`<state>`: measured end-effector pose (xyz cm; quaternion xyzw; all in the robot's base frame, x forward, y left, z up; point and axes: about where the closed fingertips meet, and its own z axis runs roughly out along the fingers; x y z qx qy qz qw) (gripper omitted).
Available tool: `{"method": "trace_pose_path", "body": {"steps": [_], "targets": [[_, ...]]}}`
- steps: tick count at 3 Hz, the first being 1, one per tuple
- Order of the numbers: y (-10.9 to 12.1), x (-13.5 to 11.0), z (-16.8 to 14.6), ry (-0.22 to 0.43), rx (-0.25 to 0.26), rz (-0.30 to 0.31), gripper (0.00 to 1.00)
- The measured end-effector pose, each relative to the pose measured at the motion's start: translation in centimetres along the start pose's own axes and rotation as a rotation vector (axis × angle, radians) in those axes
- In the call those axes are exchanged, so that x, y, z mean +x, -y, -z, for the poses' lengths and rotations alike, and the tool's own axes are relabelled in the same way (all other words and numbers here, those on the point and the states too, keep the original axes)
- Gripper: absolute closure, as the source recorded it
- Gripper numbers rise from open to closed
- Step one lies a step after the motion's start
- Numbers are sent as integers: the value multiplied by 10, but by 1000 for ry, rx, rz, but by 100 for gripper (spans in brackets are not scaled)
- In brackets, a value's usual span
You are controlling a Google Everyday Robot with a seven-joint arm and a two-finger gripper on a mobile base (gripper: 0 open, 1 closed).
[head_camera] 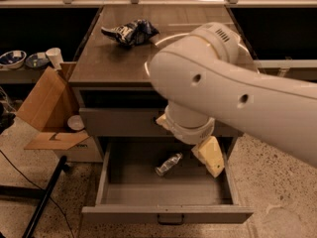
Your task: Pick redbull can from middle drawer and place on counter
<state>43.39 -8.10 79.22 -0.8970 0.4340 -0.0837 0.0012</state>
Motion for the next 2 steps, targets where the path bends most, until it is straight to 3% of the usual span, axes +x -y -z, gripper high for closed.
{"method": "trace_pose_path", "body": {"steps": [1, 2], "targets": [[0, -3, -4, -5, -5, 52, 0], [0, -3, -4, -4, -5, 51, 0]]}}
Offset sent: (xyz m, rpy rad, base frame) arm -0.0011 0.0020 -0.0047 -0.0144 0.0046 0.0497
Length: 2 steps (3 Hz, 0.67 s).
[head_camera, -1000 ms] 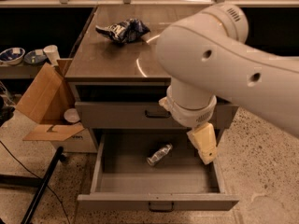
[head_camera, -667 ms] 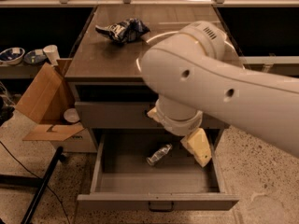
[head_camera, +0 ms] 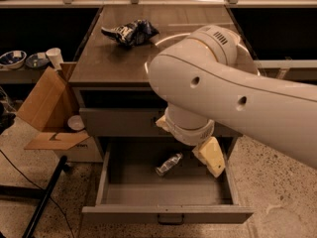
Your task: Pick redbull can from middle drawer and place on counter
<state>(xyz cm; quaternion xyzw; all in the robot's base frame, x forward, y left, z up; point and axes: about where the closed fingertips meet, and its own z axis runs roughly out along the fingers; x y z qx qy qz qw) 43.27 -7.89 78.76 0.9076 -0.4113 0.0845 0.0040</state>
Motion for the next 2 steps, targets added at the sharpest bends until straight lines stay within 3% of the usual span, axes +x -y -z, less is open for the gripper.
{"method": "trace_pose_path", "body": {"steps": [2], "targets": [[27, 7, -45, 63, -2, -15, 0]]}}
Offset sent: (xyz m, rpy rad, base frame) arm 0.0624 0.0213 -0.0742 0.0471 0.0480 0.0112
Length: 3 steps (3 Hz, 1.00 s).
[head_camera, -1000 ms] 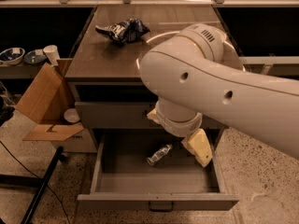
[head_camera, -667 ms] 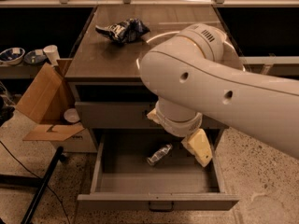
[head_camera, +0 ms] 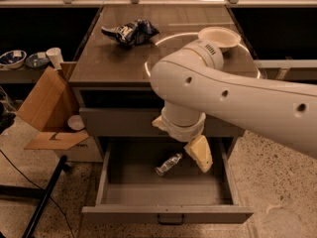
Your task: Pick redbull can from middle drawer and place on counter
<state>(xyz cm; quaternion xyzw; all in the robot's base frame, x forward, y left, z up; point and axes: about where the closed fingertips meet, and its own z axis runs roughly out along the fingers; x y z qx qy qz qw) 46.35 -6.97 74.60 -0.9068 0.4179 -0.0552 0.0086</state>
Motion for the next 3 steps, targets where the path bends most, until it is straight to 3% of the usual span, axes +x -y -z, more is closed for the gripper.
{"method": "trace_pose_path", "body": {"steps": [1, 3], "targets": [[21, 7, -25, -17, 3, 45, 0], [69, -10, -79, -147, 64, 150, 0]]}}
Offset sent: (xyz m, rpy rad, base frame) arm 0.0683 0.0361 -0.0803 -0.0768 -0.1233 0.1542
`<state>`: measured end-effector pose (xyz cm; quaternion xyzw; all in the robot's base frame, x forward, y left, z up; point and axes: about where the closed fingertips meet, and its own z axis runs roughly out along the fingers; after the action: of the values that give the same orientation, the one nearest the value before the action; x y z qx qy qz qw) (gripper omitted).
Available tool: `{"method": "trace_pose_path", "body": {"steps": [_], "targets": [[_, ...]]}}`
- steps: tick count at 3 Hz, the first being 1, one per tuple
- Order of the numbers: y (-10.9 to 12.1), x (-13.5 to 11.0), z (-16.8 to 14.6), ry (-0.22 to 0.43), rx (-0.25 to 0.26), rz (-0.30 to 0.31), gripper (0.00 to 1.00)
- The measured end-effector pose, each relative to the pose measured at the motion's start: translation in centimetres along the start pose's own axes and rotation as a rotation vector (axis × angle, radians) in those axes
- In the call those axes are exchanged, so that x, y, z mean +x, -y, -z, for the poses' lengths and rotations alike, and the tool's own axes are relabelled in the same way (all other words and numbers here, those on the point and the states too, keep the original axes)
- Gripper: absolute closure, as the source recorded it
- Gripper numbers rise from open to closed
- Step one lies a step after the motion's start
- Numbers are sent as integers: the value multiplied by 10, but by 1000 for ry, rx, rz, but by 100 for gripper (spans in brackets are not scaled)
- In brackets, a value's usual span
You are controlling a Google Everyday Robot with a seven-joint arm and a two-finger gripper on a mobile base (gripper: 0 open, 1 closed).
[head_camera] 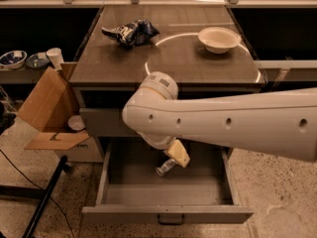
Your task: Pick redbull can from middle drawer and place on counter
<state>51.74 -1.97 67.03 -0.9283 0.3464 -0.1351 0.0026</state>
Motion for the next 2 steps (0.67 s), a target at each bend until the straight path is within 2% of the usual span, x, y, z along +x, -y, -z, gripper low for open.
{"method": "trace_pose_path", "body": {"steps": [2], "targets": [[43, -28, -59, -95, 44, 61, 0]]}}
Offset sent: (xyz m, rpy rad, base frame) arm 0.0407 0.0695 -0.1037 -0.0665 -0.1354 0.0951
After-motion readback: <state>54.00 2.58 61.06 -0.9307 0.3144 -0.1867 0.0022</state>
